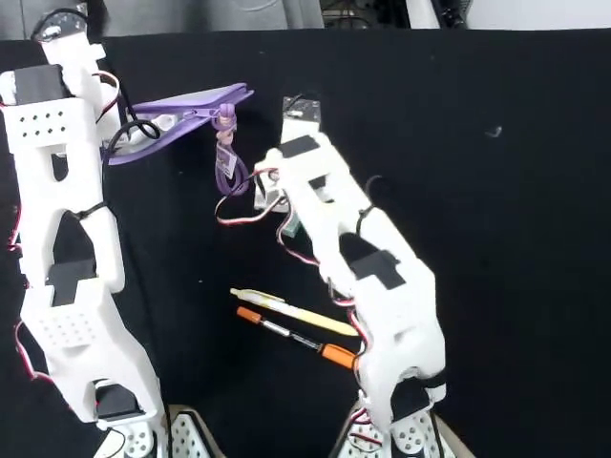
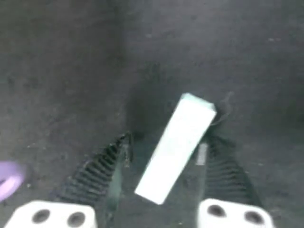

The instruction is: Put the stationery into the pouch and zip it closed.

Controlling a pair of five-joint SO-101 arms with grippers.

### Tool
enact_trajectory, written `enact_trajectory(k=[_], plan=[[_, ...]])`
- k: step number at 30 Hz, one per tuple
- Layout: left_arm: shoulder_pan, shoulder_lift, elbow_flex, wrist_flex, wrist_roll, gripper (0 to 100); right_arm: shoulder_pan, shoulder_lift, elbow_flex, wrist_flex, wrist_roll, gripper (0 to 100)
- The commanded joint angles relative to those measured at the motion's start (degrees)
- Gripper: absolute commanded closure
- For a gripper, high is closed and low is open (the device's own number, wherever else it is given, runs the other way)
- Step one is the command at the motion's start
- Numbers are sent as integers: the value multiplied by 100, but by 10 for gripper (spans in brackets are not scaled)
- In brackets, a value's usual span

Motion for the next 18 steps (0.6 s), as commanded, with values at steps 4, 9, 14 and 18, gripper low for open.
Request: enact_trajectory(k=[4,9,14,18], plan=[[-136,158,-31,-26,53,971,308,435,-1218,932,387,969],[40,105,-31,-9,62,971,308,479,-1675,1275,967,988],[453,97,-224,237,70,971,316,479,-2712,2022,1354,988],[725,88,-374,369,211,971,316,479,-3802,2752,1354,988]])
